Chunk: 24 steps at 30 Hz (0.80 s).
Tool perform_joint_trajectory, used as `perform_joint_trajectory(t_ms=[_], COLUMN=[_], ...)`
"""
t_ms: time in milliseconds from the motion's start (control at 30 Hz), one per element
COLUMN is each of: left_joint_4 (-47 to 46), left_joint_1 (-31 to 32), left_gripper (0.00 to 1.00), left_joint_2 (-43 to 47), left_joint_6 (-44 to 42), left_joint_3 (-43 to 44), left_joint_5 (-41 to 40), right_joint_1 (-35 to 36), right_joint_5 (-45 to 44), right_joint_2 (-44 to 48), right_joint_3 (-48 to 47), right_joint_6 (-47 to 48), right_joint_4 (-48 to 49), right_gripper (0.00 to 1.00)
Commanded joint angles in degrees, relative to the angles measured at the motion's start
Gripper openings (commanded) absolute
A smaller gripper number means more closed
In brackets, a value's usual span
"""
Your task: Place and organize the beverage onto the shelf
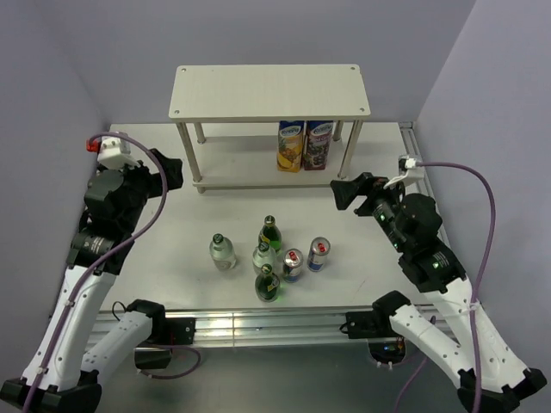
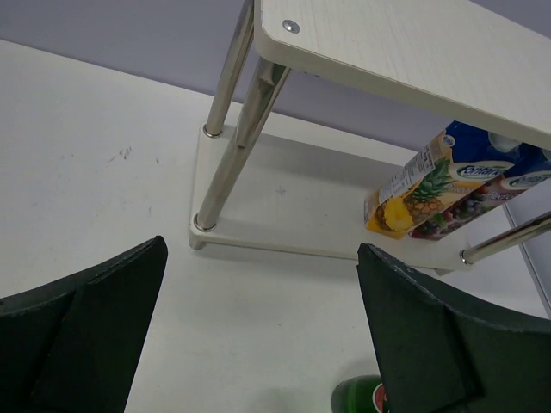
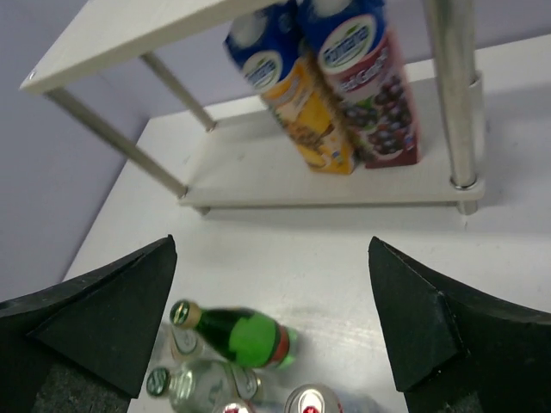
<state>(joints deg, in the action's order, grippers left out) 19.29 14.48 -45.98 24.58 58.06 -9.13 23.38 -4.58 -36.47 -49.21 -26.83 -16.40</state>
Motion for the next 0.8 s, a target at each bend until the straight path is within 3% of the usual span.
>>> perform_joint_trajectory(t_ms=[0,100,267,300,433,600,667,700,767], left_joint_4=[3.46,7.07,12.25,15.14,18.49,13.33,12.0,12.87,17.33], left_joint_1=[0.37,1.16,4.76,5.46,13.35,27.24,36.55,44.07,52.01], left_gripper=[0.99,0.99,0.99,0.99,0.99,0.99,0.99,0.99,0.99], left_joint_2=[0.71,2.72,4.23,3.44,2.22,-7.79,-10.08,-13.93,-18.51], left_joint_6=[-1.46,-0.23,0.99,1.26,2.57,1.61,1.62,1.61,2.22], left_joint_3=[2.84,5.13,11.27,12.59,11.73,13.12,16.63,19.69,22.26], left_joint_5=[0.95,3.23,3.07,0.8,-12.29,-18.46,-28.45,-32.93,-47.86], right_joint_1=[5.53,10.27,23.09,28.16,40.04,43.33,43.59,43.77,44.3], right_joint_5=[-6.59,-10.69,-37.57,-46.48,-59.73,-58.01,-56.51,-55.9,-55.36], right_joint_2=[2.71,2.9,-2.45,-3.34,-7.47,-10.2,-9.33,-9.06,-8.36], right_joint_3=[-2.56,-2.12,-4.22,-4.57,-5.89,-4.49,-3.61,-3.44,-3.52], right_joint_6=[3.61,5.81,4.69,3.2,-1.64,-0.95,-0.33,-0.42,-0.15], right_joint_4=[-3.2,-3.98,-13.63,-14.79,-19.8,-16.21,-14.37,-14.36,-15.05], right_gripper=[1.0,1.0,0.98,0.98,0.99,1.0,1.0,1.0,1.0])
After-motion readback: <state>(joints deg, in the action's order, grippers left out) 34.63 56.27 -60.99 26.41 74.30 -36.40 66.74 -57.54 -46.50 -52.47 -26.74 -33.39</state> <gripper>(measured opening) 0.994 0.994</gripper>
